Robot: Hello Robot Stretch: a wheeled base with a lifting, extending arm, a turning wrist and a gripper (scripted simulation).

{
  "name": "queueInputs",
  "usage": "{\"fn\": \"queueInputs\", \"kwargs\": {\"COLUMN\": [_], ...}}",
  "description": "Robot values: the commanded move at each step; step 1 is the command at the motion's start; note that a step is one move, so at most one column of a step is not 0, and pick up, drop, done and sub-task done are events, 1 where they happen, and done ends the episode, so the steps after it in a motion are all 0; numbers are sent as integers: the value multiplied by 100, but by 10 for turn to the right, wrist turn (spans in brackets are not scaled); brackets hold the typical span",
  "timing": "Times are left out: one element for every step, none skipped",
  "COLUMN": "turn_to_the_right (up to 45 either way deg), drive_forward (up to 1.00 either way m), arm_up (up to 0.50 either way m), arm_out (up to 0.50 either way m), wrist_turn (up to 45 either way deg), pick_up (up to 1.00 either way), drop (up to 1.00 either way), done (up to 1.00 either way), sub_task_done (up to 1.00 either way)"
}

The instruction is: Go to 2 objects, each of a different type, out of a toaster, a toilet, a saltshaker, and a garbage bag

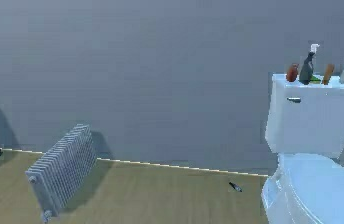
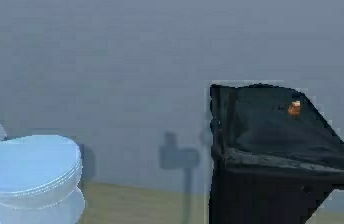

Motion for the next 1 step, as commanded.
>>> {"fn": "queueInputs", "kwargs": {"turn_to_the_right": [-450], "drive_forward": [0], "arm_up": [0], "arm_out": [0], "wrist_turn": [0], "pick_up": [0], "drop": [0], "done": [0], "sub_task_done": [0]}}
